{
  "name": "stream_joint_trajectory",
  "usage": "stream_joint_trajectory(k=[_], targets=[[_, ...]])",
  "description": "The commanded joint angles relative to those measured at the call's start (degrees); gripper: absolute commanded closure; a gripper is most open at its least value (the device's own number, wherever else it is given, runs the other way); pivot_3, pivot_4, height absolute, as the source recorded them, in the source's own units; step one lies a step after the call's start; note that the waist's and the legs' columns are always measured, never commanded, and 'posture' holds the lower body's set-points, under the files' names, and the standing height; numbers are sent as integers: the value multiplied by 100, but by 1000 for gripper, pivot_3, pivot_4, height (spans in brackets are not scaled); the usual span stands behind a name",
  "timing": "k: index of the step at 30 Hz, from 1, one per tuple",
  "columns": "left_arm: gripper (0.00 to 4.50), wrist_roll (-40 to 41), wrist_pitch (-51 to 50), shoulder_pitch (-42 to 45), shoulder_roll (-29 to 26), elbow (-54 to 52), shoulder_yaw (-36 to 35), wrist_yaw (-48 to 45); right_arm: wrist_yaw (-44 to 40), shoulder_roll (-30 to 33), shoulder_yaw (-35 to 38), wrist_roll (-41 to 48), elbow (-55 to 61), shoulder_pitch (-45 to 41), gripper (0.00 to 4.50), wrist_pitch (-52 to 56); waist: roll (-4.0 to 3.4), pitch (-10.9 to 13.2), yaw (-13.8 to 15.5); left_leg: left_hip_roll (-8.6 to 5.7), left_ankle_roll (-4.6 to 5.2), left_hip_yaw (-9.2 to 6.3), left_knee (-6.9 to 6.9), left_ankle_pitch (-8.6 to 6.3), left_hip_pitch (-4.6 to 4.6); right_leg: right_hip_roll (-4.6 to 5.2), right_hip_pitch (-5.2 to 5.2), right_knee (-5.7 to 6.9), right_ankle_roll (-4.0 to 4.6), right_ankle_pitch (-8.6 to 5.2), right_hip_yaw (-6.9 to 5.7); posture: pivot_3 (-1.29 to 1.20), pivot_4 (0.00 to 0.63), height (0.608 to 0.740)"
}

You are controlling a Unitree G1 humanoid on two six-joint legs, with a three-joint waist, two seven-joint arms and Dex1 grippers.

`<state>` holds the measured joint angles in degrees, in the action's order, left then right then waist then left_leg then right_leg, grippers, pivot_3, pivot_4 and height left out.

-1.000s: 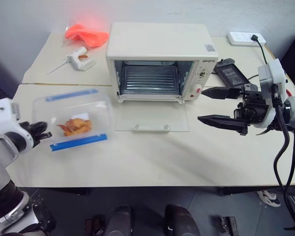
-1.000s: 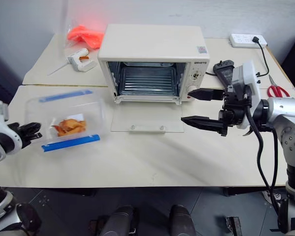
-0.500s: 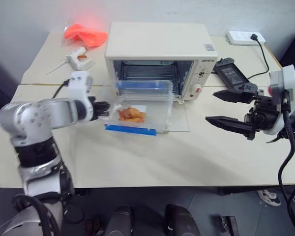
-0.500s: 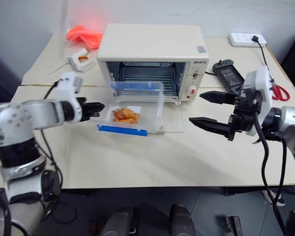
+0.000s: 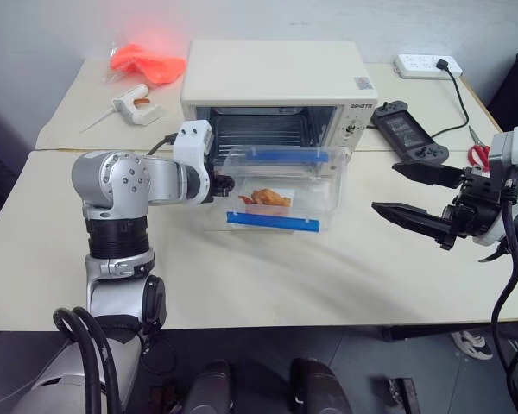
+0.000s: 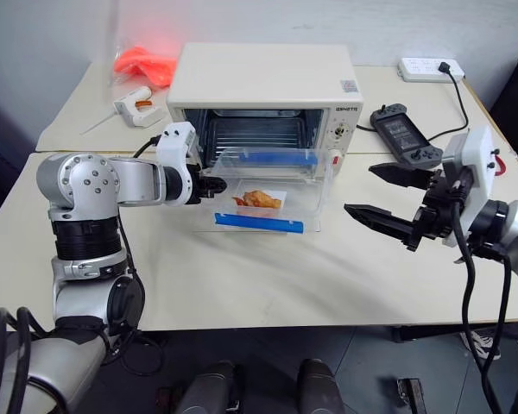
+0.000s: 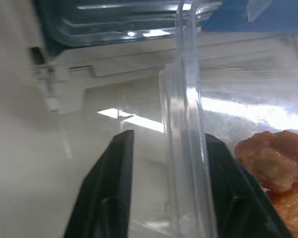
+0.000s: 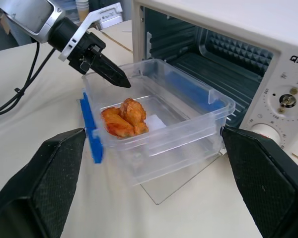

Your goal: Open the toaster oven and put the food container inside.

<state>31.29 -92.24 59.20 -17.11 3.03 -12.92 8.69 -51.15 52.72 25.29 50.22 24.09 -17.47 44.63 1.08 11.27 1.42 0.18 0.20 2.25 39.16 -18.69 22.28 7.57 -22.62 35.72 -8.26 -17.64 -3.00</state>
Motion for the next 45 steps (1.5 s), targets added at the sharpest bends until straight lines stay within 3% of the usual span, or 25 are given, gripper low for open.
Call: stream_joint_trajectory(k=[1, 6, 10, 15, 18, 25, 31, 37, 45], targets=[[1472, -387, 100, -16, -90, -178, 4, -23, 23, 54, 186, 43, 115, -6, 0, -165, 0, 0, 0, -1, 1, 0, 0, 1, 1, 1, 0, -1, 0, 0, 0, 0, 150, 740], [17, -560, 201, -90, -230, -561, 198, -363, -6, 78, 23, -39, -39, -132, 0, -258, 0, 0, 2, -1, 1, -3, -2, 1, 2, 1, 0, -2, 0, 0, -1, 0, 150, 740], [17, -409, 166, -2, -203, -928, -62, -763, -109, 138, -83, -156, -123, -149, 0, -296, 0, 0, 1, -1, 0, -3, -1, 1, 3, 1, 0, -4, 0, 0, -1, 0, 150, 740], [17, 28, 499, -100, -871, -1818, 72, -1791, -252, 173, -257, -342, -10, 64, 0, -382, 0, 0, -5, -1, 0, -3, -3, 1, 7, 0, -2, -6, 0, 0, -4, 0, 150, 740], [596, 594, 984, -459, -1406, -2264, -242, -2834, -154, 63, -313, -129, 141, 45, 0, -253, -2, 0, -44, 1, 0, -2, -6, 1, 5, 0, -4, -7, 0, 0, 0, 0, 150, 740], [2725, 1568, 2333, -2023, -2884, -2296, -618, -5738, -51, -258, -1004, 85, 518, -4, 2288, -113, -3, 0, -105, 10, -7, -5, -6, 4, -1, -7, -1, -4, 6, -3, -2, 0, 150, 740], [4490, 1204, 3548, -3071, -3594, -2300, 215, -7103, 3, -736, -2005, -490, 320, -272, 4307, -387, -3, 0, -74, 4, 3, -9, -5, 3, -2, -1, 6, -11, 6, -3, 1, 0, 150, 740], [4500, 155, 4737, -3023, -3398, -1675, 1374, -7199, 38, -1364, -3026, -1557, -571, -931, 4453, -872, -3, 0, -54, 1, 10, -7, -5, 3, 1, -1, 1, -7, 6, -3, 4, 0, 150, 740], [4500, -623, 5598, -2125, -2325, -243, 1759, -6661, -236, -1924, -3458, -2381, -1901, -1841, 4453, -1582, -3, 0, -47, -2, 16, 3, -1, 3, 13, -2, -8, -1, 5, -2, -3, 0, 150, 740]])
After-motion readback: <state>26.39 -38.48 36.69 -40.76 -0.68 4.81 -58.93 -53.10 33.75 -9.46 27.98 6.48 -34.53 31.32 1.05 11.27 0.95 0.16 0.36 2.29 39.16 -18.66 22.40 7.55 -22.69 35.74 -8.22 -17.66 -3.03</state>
